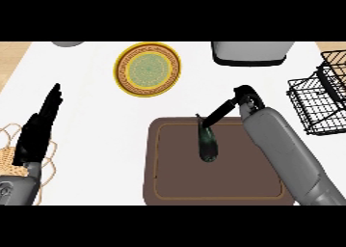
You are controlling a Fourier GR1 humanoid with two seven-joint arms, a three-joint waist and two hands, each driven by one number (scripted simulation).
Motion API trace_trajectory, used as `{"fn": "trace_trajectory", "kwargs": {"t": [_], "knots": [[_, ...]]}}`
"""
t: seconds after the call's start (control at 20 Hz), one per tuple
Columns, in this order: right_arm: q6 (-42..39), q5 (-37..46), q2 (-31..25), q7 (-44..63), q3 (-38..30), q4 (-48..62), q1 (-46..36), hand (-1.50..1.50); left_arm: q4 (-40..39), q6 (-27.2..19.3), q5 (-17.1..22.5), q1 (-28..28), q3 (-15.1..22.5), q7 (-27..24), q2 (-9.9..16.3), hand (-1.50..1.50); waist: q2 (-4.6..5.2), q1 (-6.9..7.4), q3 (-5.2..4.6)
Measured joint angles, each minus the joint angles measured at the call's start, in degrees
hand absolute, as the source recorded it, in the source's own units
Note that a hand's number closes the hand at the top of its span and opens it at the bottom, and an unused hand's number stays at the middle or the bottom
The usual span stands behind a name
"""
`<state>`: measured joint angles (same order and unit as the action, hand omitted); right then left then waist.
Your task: Pick the eggplant from the tray and place it in the tiered basket
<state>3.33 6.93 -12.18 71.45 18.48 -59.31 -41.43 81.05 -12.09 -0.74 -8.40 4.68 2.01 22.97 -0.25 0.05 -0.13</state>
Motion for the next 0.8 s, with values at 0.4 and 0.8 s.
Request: {"fn": "trace_trajectory", "kwargs": {"t": [0.4, 0.8], "knots": [[-1.5, 2.0, 1.8, 0.0, 2.7, 3.4, -2.1, -1.5, 0.3, -0.2, -0.8, 0.3, -0.3, 0.2, -0.6, 0.0, -0.17, -0.37, 0.01], [-2.1, 4.0, 3.5, 0.0, 3.6, 6.3, -4.0, -1.5, 2.2, 0.3, -1.1, 0.5, -0.6, 1.6, -0.6, 0.0, -0.17, -0.32, 0.05]]}}
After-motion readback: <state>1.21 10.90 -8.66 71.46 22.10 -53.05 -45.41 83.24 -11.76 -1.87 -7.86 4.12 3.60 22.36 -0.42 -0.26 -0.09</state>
